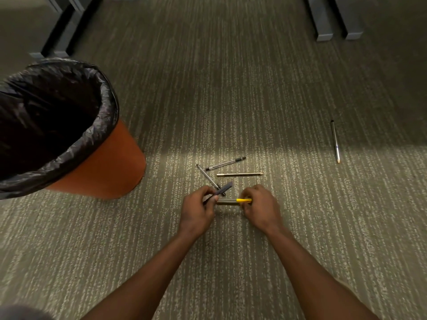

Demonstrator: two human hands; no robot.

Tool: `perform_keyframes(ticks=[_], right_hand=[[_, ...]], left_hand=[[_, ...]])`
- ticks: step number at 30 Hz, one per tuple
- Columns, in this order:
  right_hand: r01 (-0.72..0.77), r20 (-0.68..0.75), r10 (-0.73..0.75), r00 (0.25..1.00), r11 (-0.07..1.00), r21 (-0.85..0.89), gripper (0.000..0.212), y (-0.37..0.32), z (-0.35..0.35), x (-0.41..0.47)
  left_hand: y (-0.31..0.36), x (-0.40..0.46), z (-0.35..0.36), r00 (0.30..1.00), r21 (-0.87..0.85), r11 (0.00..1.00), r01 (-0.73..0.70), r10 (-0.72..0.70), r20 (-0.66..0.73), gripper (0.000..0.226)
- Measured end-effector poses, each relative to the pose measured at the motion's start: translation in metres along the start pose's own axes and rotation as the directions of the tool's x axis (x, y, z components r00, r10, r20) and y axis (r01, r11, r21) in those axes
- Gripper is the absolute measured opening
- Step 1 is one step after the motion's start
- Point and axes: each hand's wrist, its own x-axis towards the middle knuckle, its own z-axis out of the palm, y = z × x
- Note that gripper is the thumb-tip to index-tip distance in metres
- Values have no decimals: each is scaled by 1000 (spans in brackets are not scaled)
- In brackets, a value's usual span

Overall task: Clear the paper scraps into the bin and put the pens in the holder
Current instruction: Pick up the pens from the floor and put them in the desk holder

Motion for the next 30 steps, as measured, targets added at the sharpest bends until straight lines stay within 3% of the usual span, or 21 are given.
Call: perform_keyframes(ticks=[5,9,14,16,18,20,22,26,30], right_hand=[[-64,174,-7,985,916,397,14,-6,-13,4],[-182,220,29,975,674,716,12,-19,-20,10],[-258,257,87,962,591,764,13,-41,-19,18],[-244,236,89,968,565,788,13,-49,-16,22],[-185,115,147,982,675,714,13,-53,-8,27],[-126,-33,160,987,873,471,13,-56,4,32],[-91,-59,104,993,977,195,15,-61,16,31],[26,-22,-28,999,996,-85,18,-67,32,27],[-38,-28,36,999,997,-60,7,-64,31,34]], left_hand=[[2,9,-7,986,21,998,67,-70,152,9],[-1,8,-7,948,-82,982,170,-140,285,9],[-5,4,-3,896,-255,890,378,-282,344,10],[-3,2,-4,875,-366,811,457,-336,348,12],[-2,1,-9,847,-493,689,530,-405,344,14],[-4,1,-14,813,-603,551,577,-464,353,15],[-9,3,-21,787,-677,439,590,-500,361,15],[-23,7,-31,754,-762,281,583,-537,378,22],[-25,9,-41,741,-804,181,567,-538,401,20]])
